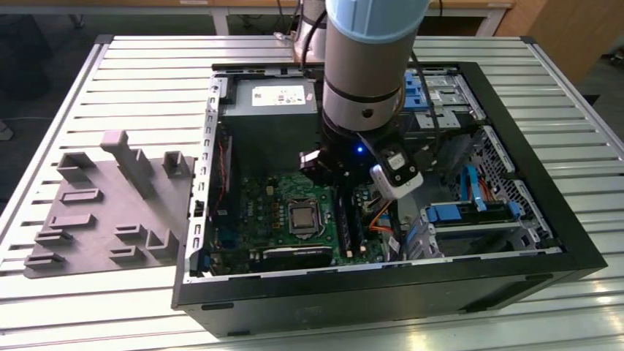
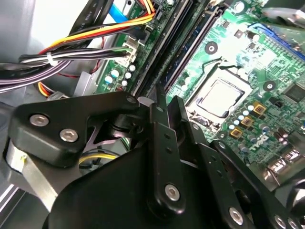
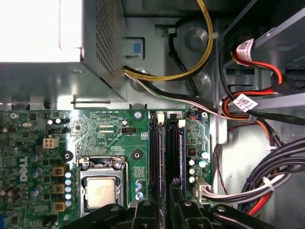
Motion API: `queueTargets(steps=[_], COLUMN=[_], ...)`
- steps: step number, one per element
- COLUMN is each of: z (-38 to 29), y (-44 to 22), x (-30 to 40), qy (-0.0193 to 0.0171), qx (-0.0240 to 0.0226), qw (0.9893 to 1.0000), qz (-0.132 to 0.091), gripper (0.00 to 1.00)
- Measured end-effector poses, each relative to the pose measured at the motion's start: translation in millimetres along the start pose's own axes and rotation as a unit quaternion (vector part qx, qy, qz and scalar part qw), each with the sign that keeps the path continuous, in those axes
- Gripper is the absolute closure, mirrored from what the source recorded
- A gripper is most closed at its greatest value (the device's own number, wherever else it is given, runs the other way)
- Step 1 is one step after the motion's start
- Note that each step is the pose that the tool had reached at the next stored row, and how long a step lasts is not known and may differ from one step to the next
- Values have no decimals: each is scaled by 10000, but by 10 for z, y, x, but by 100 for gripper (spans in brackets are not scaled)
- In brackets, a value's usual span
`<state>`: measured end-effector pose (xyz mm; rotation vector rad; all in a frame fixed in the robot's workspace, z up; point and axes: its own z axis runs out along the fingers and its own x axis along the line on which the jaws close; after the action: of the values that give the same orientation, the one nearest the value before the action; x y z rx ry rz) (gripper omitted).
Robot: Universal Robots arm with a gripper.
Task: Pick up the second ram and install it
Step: 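Insert the second ram into the second slot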
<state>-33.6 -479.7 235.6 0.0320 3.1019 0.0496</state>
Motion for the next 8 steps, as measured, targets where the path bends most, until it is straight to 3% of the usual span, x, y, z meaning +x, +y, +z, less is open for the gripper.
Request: queueTargets(steps=[8], z=[-102], y=[4], x=[-4], qy=[0], qx=[-1], qw=[10000], qz=[0], gripper=[75])
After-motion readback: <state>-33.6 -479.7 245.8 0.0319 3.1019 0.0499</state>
